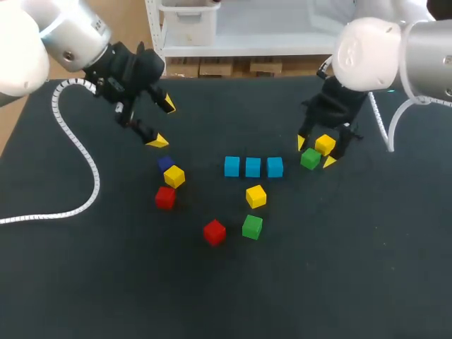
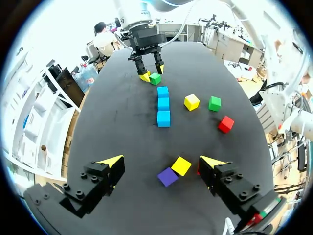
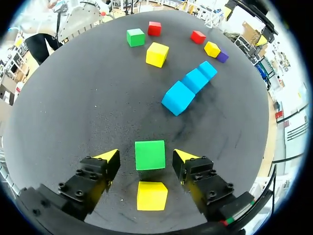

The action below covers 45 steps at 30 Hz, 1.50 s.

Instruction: Place the blue cubes, place green cubes on the blue cubes, place the yellow cubes on the green cubes, then place the red cubes on the yellow cubes, and place purple cube on the red cubes.

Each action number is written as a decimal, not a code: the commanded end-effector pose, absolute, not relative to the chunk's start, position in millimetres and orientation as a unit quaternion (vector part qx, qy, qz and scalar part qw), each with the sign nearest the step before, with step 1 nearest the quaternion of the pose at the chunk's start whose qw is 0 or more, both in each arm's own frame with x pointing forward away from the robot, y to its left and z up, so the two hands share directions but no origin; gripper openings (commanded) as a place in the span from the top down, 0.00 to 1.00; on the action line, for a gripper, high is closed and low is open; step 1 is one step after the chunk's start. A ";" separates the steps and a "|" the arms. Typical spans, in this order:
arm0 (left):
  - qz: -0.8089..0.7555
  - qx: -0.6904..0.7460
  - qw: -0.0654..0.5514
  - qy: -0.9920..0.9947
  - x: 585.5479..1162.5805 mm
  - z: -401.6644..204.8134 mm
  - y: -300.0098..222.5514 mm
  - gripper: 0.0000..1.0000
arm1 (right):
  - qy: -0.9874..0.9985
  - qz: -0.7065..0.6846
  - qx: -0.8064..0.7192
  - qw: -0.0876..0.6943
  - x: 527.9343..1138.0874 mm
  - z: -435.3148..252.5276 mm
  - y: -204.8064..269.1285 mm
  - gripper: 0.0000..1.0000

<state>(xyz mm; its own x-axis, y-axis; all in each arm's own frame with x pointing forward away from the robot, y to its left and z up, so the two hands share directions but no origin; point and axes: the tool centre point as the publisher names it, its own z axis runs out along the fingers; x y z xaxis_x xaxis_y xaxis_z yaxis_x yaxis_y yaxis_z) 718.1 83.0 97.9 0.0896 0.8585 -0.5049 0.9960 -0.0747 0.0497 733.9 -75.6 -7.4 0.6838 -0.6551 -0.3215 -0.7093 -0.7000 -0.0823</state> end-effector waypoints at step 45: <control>-0.176 0.713 0.197 0.650 718.6 97.4 83.8 0.00 | 0.686 0.135 -0.697 0.158 718.3 44.3 -26.6 1.00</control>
